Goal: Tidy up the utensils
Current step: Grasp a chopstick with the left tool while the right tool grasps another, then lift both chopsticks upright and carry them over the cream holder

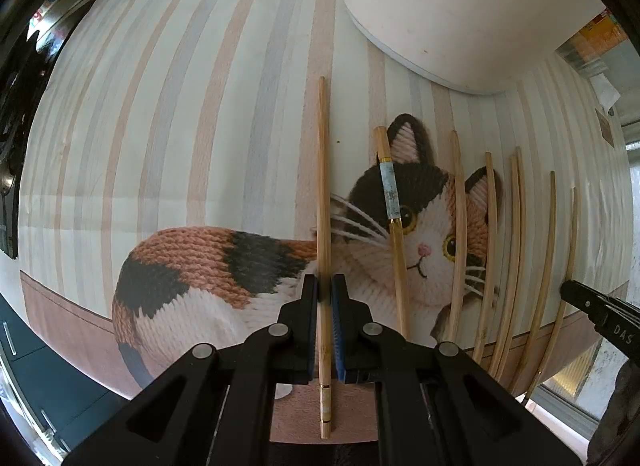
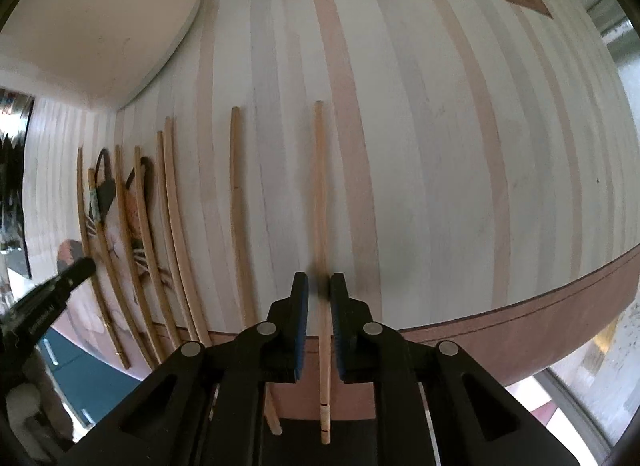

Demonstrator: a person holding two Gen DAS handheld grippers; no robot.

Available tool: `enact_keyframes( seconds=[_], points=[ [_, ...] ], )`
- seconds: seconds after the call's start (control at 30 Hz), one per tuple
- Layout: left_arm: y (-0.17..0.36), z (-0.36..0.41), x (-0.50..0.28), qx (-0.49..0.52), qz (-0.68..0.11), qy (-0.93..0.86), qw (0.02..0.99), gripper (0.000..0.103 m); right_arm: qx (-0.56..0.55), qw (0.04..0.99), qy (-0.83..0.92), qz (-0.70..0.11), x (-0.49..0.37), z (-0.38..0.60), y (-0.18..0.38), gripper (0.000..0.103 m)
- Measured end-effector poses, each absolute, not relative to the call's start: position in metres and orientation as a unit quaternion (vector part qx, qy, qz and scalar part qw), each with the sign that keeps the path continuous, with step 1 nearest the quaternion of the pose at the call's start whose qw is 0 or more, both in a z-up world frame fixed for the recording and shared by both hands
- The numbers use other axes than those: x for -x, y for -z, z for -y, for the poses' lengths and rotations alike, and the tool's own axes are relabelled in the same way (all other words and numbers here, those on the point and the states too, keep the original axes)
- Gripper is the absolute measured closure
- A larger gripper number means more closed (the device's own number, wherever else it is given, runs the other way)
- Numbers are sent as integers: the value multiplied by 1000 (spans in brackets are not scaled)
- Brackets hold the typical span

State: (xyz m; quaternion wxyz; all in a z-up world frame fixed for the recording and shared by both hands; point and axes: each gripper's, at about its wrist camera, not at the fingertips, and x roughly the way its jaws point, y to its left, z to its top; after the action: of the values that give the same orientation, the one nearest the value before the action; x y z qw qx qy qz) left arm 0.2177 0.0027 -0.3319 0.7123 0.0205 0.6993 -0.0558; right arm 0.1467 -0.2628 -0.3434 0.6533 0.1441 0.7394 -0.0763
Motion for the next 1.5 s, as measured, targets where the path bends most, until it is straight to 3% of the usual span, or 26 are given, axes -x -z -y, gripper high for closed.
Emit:
enact_keyframes(
  seconds=[0.23,1.0,1.5],
  points=[
    [328,1,-216,-21,-698,55,713,98,-124,667,99,-727,-149,244,338,96],
    [328,-3,-232,-15,-702,58,710,96,-83,668,96,-733,-177,219,353,95],
    [305,-12,-238,-9,-664,16,747,99,-123,693,106,-703,-162,229,346,96]
  ],
)
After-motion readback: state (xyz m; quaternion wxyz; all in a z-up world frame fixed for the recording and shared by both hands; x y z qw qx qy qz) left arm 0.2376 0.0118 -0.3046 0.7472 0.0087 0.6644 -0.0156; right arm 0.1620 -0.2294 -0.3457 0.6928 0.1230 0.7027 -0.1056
